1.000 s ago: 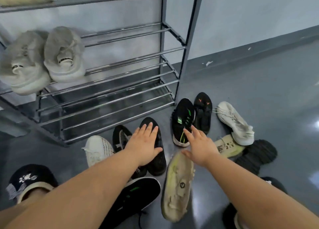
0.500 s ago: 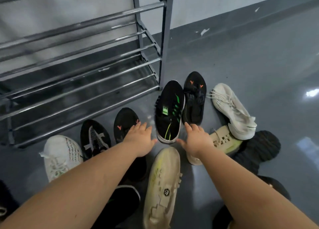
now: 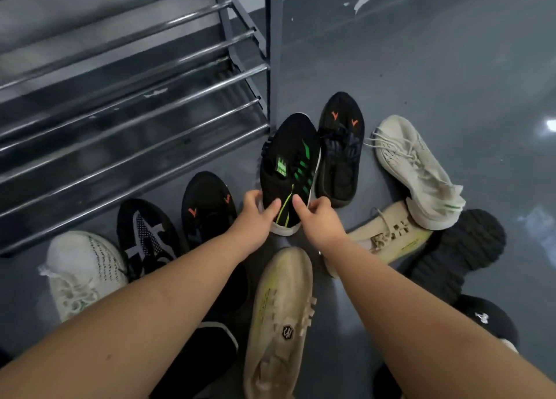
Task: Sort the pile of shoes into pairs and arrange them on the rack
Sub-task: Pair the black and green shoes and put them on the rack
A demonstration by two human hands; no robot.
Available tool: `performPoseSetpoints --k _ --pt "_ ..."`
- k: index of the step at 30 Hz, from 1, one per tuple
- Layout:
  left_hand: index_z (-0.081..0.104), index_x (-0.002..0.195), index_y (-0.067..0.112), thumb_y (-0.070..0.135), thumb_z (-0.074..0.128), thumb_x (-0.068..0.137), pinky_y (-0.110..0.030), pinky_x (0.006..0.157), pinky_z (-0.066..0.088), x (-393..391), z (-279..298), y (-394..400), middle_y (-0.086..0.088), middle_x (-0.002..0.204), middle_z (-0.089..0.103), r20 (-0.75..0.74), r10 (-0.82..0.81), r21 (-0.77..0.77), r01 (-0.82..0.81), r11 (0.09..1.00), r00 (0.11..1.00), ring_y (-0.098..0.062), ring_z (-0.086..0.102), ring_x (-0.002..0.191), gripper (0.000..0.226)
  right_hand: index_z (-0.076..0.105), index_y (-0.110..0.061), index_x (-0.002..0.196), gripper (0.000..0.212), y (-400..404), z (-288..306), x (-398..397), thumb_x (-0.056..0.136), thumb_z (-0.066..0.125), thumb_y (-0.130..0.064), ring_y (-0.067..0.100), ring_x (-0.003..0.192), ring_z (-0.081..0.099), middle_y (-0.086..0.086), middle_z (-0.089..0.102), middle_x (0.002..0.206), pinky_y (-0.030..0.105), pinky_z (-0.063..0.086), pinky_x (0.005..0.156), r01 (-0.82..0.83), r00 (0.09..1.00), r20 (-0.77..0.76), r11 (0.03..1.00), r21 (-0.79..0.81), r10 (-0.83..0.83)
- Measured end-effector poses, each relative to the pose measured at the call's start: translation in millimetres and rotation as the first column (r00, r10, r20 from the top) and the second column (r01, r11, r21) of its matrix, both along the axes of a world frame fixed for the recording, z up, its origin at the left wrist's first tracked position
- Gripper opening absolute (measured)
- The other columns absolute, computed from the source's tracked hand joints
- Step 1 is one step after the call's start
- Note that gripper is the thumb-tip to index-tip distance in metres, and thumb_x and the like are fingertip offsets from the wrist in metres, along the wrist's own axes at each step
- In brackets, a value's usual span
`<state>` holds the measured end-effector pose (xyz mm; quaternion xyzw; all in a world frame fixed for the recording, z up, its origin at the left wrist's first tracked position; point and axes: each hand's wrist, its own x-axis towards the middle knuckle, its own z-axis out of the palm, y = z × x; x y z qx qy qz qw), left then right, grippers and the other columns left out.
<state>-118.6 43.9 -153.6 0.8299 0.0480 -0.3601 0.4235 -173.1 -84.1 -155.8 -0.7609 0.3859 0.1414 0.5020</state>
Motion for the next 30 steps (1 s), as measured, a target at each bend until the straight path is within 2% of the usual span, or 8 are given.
performPoseSetpoints --k 5,8,10,15,20,25,28,30 --pt "0.038 0.128 0.018 0.026 0.054 0.092 -0.031 0.065 0.055 4 36 20 -0.008 0.125 0.046 -0.106 0.228 -0.217 -0.246 0.945 0.968 -0.022 0.056 0.101 0.04 0.042 -0.017 0.084 0.046 30 22 -7 0.076 0.067 -0.055 0.025 0.087 0.063 0.003 0.056 0.085 0.045 0.055 0.079 0.192 0.974 0.093 0.97 0.151 -0.207" --pt "0.04 0.127 0.016 0.022 0.054 0.092 -0.026 0.055 0.053 -14 55 48 0.001 0.104 0.05 -0.171 0.291 -0.281 -0.33 0.901 0.941 -0.013 0.057 0.086 0.038 0.042 -0.01 0.113 0.064 56 40 -21 0.072 0.076 -0.046 0.011 0.075 0.061 -0.002 0.055 0.089 0.03 0.056 0.056 0.29 0.943 0.065 0.899 0.329 -0.327" --pt "0.039 0.127 0.016 0.022 0.055 0.092 -0.03 0.059 0.054 -31 63 73 0.0 0.103 0.052 -0.246 0.337 -0.303 -0.402 0.864 0.909 -0.018 0.058 0.09 0.039 0.039 -0.008 0.13 0.077 74 52 -32 0.072 0.078 -0.04 0.014 0.081 0.064 0.0 0.06 0.096 0.026 0.055 0.051 0.338 0.929 -0.029 0.812 0.476 -0.37" --pt "0.044 0.13 0.013 0.02 0.053 0.093 -0.032 0.063 0.054 -77 74 133 -0.01 0.115 0.061 -0.426 0.344 -0.328 -0.497 0.803 0.837 -0.022 0.061 0.092 0.038 0.06 -0.01 0.098 0.03 117 65 -64 0.077 0.076 -0.024 0.017 0.074 0.068 0.005 0.07 0.086 0.025 0.056 0.051 0.191 0.981 -0.105 0.755 0.628 -0.161" --pt "0.056 0.11 0.018 0.021 0.051 0.094 -0.032 0.07 0.053 -108 80 178 -0.003 0.096 0.066 -0.513 0.23 -0.352 -0.448 0.822 0.827 -0.018 0.063 0.084 0.017 0.062 -0.011 0.1 0.026 145 79 -88 0.079 0.074 -0.018 0.016 0.078 0.068 0.004 0.071 0.089 0.031 0.058 0.064 0.083 0.992 -0.123 0.782 0.617 -0.008" --pt "0.045 0.131 0.021 0.027 0.053 0.093 -0.027 0.074 0.049 -129 70 190 -0.004 0.124 0.059 -0.427 0.182 -0.29 -0.325 0.9 0.886 -0.02 0.057 0.111 0.04 0.055 -0.01 0.101 0.03 161 82 -116 0.078 0.074 -0.012 0.016 0.074 0.066 0.004 0.068 0.088 0.028 0.054 0.051 0.142 0.989 -0.106 0.821 0.553 -0.099" --pt "0.042 0.137 0.02 0.033 0.054 0.092 -0.029 0.088 0.045 -138 59 195 -0.003 0.133 0.053 -0.309 0.031 -0.209 -0.1 0.973 0.951 -0.016 0.051 0.117 0.049 0.047 -0.011 0.109 0.044 168 73 -138 0.076 0.077 -0.01 0.016 0.072 0.065 0.004 0.065 0.089 0.024 0.052 0.044 0.199 0.98 -0.073 0.855 0.479 -0.188" --pt "0.043 0.138 0.018 0.032 0.055 0.091 -0.029 0.099 0.04 -143 50 203 -0.003 0.136 0.052 -0.251 -0.014 -0.191 -0.035 0.981 0.968 -0.015 0.05 0.118 0.05 0.046 -0.011 0.115 0.053 166 65 -153 0.073 0.079 -0.013 0.02 0.079 0.066 0.004 0.063 0.093 0.027 0.053 0.05 0.183 0.983 -0.062 0.904 0.386 -0.173"
